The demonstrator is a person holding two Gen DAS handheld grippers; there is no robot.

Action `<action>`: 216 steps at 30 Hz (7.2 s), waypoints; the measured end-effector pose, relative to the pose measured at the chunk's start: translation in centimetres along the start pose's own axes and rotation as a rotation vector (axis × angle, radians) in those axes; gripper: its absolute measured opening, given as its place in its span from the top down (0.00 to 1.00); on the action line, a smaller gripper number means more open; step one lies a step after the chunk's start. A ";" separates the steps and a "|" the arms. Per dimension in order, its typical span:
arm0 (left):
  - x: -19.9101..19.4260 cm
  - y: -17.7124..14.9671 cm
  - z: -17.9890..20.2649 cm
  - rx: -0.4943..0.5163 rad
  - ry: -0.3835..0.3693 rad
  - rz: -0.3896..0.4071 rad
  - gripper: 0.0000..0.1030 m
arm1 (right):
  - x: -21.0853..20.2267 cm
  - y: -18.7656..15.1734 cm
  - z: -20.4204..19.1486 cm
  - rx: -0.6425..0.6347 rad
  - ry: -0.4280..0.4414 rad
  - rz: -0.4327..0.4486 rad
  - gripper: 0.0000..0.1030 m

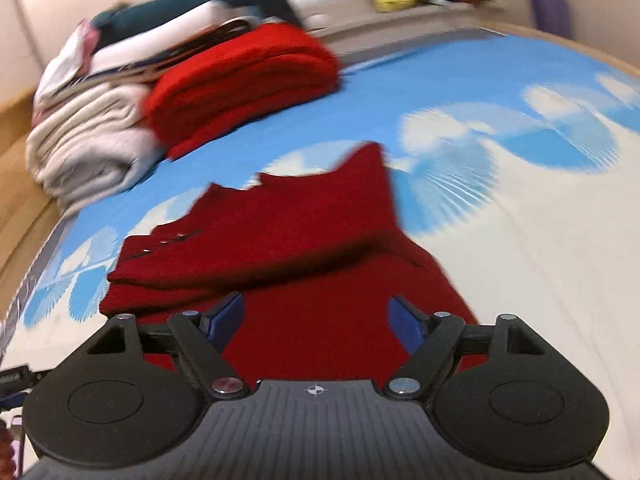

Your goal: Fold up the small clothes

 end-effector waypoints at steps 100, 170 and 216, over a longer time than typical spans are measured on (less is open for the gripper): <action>-17.2 -15.7 -10.5 -0.083 -0.458 -0.047 0.87 | -22.2 -7.6 12.0 0.302 0.104 -0.131 0.89; 2.7 0.3 -3.0 0.135 -0.150 0.015 0.16 | 2.3 0.3 6.5 0.121 -0.118 -0.081 0.44; -0.4 -0.3 4.3 0.236 -0.057 0.106 0.00 | 0.7 -0.7 -2.7 -0.118 0.001 0.009 0.23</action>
Point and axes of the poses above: each gripper's, at about its wrist camera, not at the fingertips, and x roughly the way its jaws point, z to its right, y to its top, the point moved 4 cm from there along x, roughly the way its jaws point, and after that the axes turned 5 degrees about x, right-handed, at the moved point
